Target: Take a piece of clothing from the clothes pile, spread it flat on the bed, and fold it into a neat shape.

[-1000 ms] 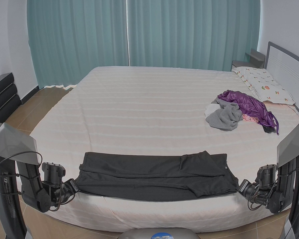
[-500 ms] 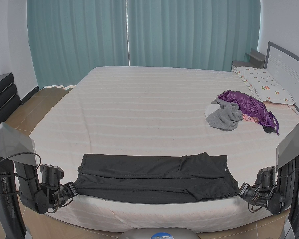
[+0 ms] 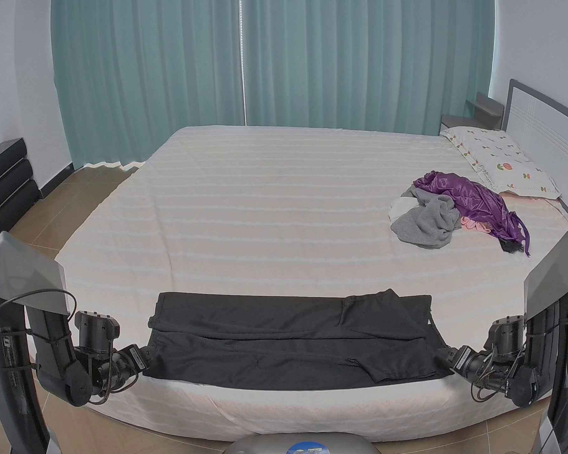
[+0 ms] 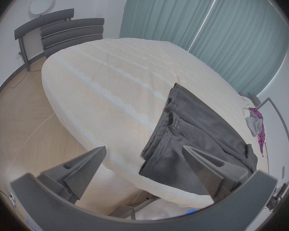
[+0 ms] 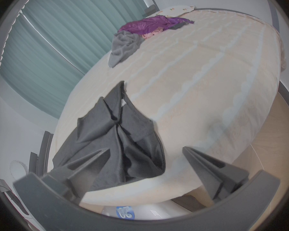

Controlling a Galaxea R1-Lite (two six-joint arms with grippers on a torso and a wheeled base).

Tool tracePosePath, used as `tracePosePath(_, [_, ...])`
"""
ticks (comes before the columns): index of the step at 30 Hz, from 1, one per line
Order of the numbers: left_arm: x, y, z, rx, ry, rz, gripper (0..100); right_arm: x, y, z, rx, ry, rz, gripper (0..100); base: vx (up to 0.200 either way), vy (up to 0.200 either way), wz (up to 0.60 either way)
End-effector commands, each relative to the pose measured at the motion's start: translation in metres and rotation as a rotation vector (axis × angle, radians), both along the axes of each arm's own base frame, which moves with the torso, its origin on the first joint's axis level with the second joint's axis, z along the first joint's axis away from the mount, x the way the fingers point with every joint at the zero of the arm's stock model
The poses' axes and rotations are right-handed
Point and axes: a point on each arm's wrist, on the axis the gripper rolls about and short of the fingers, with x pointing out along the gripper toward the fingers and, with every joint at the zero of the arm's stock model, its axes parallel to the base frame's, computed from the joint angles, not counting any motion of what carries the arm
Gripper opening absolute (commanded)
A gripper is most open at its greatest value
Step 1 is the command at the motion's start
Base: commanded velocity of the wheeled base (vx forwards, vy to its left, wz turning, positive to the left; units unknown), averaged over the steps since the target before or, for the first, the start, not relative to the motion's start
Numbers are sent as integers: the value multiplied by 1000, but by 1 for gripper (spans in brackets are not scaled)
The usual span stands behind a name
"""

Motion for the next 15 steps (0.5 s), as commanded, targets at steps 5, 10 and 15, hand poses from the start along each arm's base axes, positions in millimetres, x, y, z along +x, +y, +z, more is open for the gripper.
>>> tracePosePath(5, [6,6,27,-87,-117,-6,100,13,-14,36,19,-185,-60,100,0,0,0])
tracePosePath(10, [14,7,39,-169,-187,39,100,17,-19,37,53,-200,-70,100,0,0,0])
tracePosePath(15, [19,6,39,-206,-201,70,100,18,-18,36,79,-195,-66,100,0,0,0])
